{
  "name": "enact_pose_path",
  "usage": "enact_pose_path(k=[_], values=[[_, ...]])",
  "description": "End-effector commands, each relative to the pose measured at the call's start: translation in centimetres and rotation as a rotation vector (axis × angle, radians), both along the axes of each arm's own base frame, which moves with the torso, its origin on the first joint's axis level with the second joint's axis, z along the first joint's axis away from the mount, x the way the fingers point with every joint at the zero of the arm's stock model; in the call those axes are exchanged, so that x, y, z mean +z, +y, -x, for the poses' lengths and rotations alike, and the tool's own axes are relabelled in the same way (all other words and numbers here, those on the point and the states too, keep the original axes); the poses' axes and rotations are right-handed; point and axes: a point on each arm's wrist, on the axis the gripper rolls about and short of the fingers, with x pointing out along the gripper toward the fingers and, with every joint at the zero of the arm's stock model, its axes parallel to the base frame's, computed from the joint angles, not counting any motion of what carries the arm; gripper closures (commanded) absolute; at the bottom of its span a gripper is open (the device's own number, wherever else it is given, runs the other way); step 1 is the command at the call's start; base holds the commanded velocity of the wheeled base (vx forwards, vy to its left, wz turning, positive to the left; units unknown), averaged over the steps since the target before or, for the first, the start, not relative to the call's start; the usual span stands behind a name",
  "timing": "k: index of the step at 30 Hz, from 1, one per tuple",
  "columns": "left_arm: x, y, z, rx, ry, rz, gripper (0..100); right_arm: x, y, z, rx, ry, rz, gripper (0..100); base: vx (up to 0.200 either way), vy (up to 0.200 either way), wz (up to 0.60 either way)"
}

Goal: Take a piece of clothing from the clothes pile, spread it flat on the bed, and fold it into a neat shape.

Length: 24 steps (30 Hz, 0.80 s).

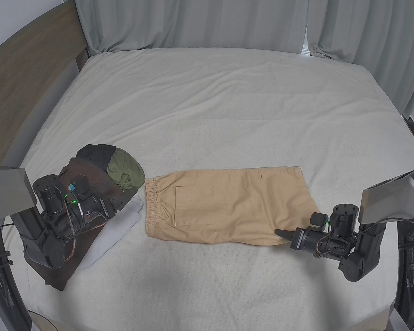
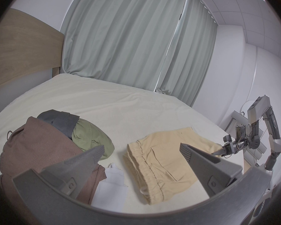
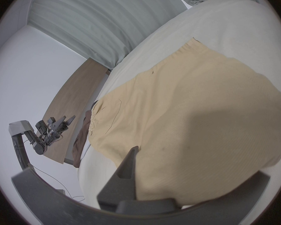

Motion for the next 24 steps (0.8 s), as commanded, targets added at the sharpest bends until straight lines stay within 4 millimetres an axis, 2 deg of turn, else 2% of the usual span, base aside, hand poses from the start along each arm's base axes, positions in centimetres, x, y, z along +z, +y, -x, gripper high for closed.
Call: enact_pose_path(k=[1, 7, 11, 22, 23, 24], values=[[0.7, -0.1, -0.5, -0.002, -0.027, 0.016, 0, 1.4, -1.0, 1.9, -0.006, 0.009, 0.02, 100, 0.0, 0.0, 0.0], [0.7, -0.1, -0.5, -0.001, -0.02, 0.031, 0, 1.9, -1.9, 3.5, -0.017, 0.029, 0.046, 100, 0.0, 0.0, 0.0], [0.6, -0.2, -0.6, -0.021, -0.016, 0.035, 0, 1.4, -2.5, 4.6, -0.017, 0.069, 0.075, 100, 0.0, 0.0, 0.0], [0.2, -0.4, -0.4, -0.101, 0.007, 0.047, 0, 0.2, -2.5, 4.7, -0.015, 0.11, 0.086, 100, 0.0, 0.0, 0.0], [0.0, -0.4, -0.5, -0.107, 0.013, 0.048, 0, 0.2, -2.5, 4.7, -0.015, 0.113, 0.087, 0, 0.0, 0.0, 0.0], [-0.1, -0.4, -0.4, -0.114, 0.016, 0.048, 0, 0.2, -2.5, 4.7, -0.015, 0.113, 0.087, 0, 0.0, 0.0, 0.0]])
